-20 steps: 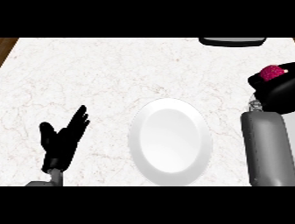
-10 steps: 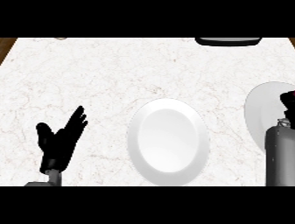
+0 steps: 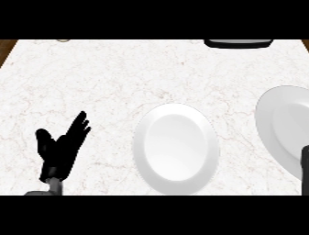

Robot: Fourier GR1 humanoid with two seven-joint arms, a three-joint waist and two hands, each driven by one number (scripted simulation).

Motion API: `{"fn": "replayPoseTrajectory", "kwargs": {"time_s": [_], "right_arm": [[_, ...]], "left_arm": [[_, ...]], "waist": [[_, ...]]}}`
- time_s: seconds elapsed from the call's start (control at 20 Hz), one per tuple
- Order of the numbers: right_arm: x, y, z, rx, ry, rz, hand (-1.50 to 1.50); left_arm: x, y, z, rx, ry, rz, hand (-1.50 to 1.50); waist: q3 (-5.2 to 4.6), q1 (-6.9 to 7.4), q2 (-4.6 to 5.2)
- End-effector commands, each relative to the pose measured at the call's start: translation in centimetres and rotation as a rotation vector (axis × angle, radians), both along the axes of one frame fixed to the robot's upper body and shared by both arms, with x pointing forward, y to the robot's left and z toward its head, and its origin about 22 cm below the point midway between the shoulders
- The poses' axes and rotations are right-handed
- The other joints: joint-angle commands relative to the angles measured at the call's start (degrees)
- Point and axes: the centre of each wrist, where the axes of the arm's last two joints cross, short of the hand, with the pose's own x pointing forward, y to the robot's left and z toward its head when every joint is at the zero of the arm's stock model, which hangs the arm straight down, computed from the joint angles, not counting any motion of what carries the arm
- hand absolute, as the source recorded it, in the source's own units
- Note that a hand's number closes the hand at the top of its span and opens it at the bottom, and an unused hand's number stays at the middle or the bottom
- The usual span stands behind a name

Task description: Pick the cupcake from the plate and place it in the plate

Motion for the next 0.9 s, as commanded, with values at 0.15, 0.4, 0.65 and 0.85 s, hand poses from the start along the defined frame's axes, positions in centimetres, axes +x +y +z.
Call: {"fn": "replayPoseTrajectory", "kwargs": {"time_s": [0.15, 0.4, 0.65, 0.85], "right_arm": [[-2.0, -3.5, -3.6, 0.309, 0.068, 0.041, -1.5], [-2.1, -3.8, -4.1, 0.228, -0.059, 0.164, -1.5], [-1.7, -4.1, -1.4, 0.057, -0.28, 0.173, -1.5], [-5.1, -4.1, -2.7, 0.059, -0.366, 0.139, -1.5]], "left_arm": [[-0.5, -0.4, -1.2, -0.011, 0.028, 0.0, 0.0], [-1.2, 1.1, -0.6, 0.001, 0.021, 0.002, 0.0], [0.5, -1.6, 0.3, 0.005, 0.043, -0.004, 0.0], [-0.3, -0.2, -1.0, -0.012, 0.031, 0.024, 0.0]], "waist": [[-0.01, -0.15, 0.16], [0.01, 0.5, 0.16], [0.06, -0.31, 0.09], [-0.06, -0.63, -0.01]]}}
